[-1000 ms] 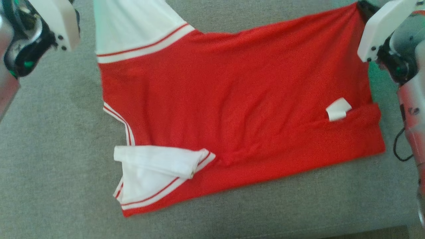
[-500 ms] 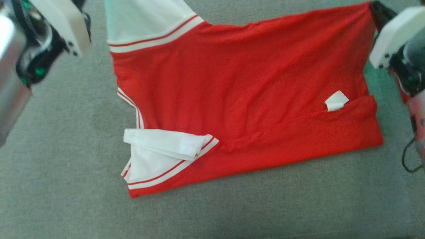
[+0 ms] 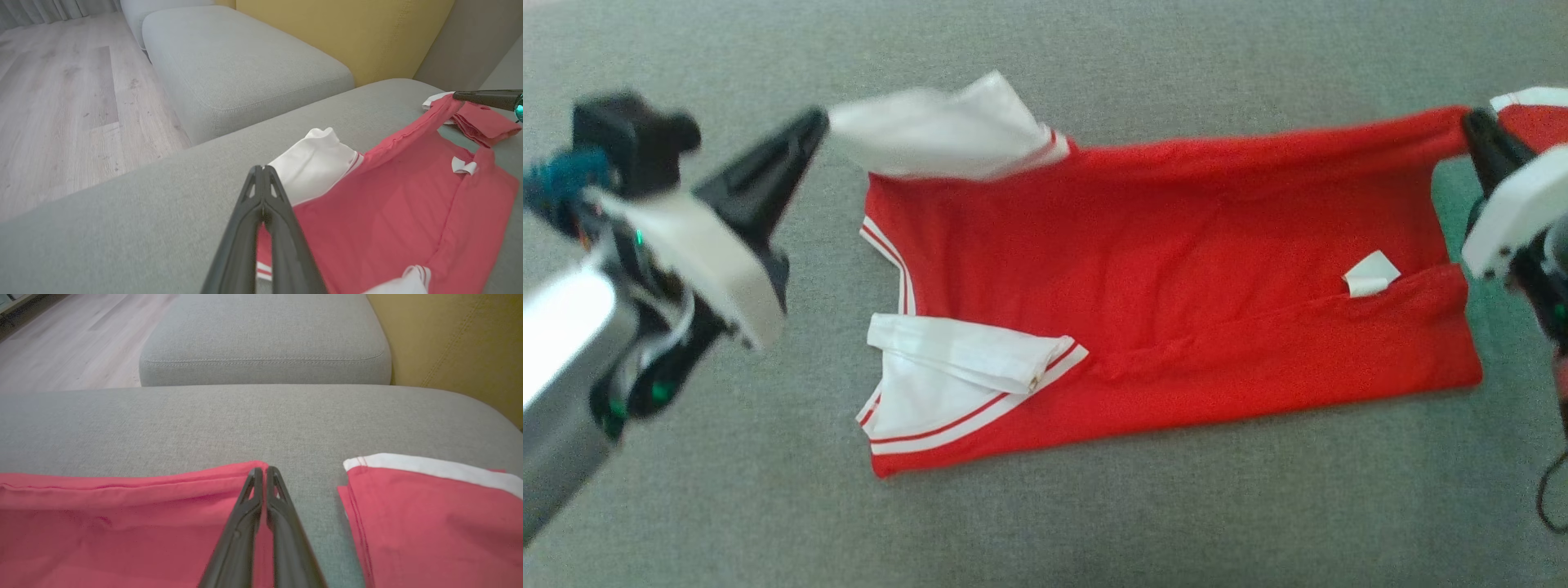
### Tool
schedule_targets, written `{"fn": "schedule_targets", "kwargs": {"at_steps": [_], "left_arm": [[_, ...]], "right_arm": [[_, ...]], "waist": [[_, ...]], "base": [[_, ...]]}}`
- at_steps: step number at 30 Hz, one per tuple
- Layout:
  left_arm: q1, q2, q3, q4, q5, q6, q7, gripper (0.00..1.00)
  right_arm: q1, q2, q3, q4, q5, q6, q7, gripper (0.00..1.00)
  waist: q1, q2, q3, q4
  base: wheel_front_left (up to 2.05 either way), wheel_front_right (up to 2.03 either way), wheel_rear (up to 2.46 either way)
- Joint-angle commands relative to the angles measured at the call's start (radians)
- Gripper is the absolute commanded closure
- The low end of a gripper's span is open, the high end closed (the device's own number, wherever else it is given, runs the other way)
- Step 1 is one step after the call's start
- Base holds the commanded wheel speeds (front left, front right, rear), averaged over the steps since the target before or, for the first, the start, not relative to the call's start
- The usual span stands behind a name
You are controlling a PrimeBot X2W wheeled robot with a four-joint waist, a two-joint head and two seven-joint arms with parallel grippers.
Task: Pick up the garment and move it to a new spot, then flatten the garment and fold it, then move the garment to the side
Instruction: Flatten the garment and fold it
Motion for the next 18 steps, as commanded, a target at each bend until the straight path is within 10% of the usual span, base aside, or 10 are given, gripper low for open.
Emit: {"fn": "schedule_targets", "kwargs": {"at_steps": [1, 18], "left_arm": [[-0.014, 0.062, 0.05, -0.038, -0.006, 0.017, -0.017, 1.0], [0.33, 0.163, 0.014, -0.343, -0.092, 0.219, -0.154, 1.0]], "right_arm": [[0.018, -0.021, -0.004, -0.053, 0.001, -0.001, 0.005, 1.0], [0.377, 0.032, -0.182, -0.332, -0.027, -0.001, 0.085, 1.0]], "waist": [[0.0002, 0.0, -0.008, 0.006], [0.0002, 0.0, -0.077, 0.032]], "base": [[0.0, 0.0, 0.0], [0.0, 0.0, 0.0]]}}
